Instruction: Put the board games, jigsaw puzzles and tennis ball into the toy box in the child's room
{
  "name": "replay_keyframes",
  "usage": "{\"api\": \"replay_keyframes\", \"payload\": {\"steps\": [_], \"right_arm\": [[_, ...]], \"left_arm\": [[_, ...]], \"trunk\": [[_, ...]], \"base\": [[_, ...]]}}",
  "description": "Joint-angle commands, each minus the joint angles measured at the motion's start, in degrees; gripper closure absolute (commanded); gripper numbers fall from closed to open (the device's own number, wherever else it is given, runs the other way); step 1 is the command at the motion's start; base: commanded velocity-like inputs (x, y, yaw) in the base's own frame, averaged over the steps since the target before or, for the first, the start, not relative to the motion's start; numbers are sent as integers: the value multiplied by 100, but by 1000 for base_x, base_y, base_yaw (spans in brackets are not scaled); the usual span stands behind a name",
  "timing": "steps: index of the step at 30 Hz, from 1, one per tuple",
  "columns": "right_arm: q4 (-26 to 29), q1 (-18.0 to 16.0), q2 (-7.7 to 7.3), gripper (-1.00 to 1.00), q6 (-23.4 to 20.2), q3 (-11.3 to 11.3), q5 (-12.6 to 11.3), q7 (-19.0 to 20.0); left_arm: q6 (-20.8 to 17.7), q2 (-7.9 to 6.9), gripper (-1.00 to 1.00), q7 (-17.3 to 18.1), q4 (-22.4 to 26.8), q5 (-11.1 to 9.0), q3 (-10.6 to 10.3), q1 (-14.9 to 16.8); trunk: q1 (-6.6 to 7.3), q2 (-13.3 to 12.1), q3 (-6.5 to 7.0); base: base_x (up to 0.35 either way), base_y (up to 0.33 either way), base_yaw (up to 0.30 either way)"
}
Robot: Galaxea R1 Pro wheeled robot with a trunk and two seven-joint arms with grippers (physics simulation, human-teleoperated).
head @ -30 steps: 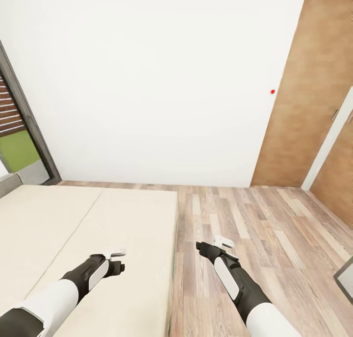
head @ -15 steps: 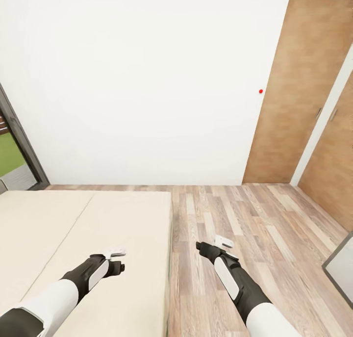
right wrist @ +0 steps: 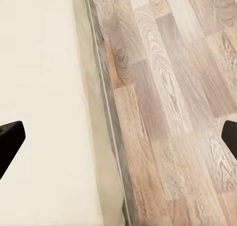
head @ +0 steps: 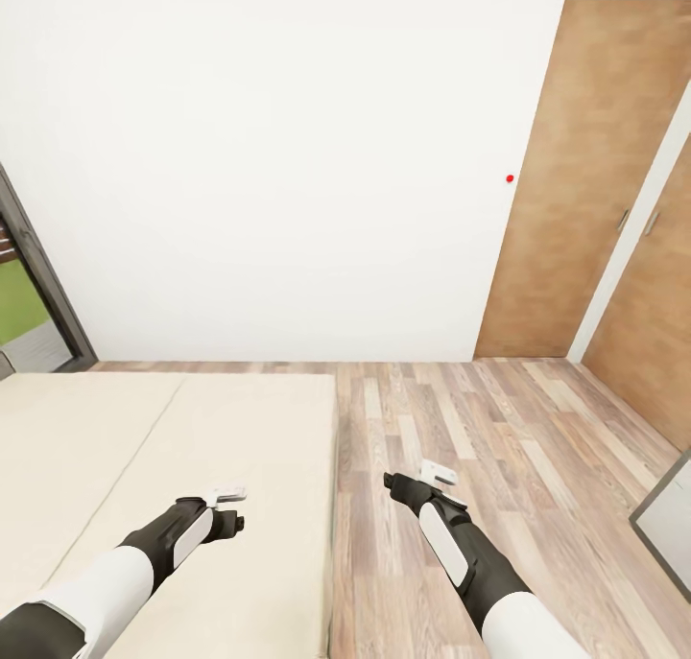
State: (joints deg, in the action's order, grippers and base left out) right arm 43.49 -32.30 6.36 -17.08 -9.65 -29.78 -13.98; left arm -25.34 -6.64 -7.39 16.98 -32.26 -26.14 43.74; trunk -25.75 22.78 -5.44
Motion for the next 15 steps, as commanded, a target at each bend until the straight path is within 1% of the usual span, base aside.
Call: {"api": "replay_keyframes", "payload": {"steps": [1,6,15], "right_arm": [[11,-5,-3,-100,-15,-20,-54,-52],[11,-5,-3,-100,-15,-20,-54,-52],[11,-5,-3,-100,-15,-23,-54,-52]], "left_arm": [[-29,-7,-100,-43,17,-61,-40,3],[-28,-6,-100,-43,16,-62,-39,3],[-24,-7,-100,-43,16,-62,-40,3]], "trunk": [[-3,14,-14],[-3,14,-14],[-3,14,-14]], "base": [[-100,82,-1],[-99,98,0],[-20,24,0]]}}
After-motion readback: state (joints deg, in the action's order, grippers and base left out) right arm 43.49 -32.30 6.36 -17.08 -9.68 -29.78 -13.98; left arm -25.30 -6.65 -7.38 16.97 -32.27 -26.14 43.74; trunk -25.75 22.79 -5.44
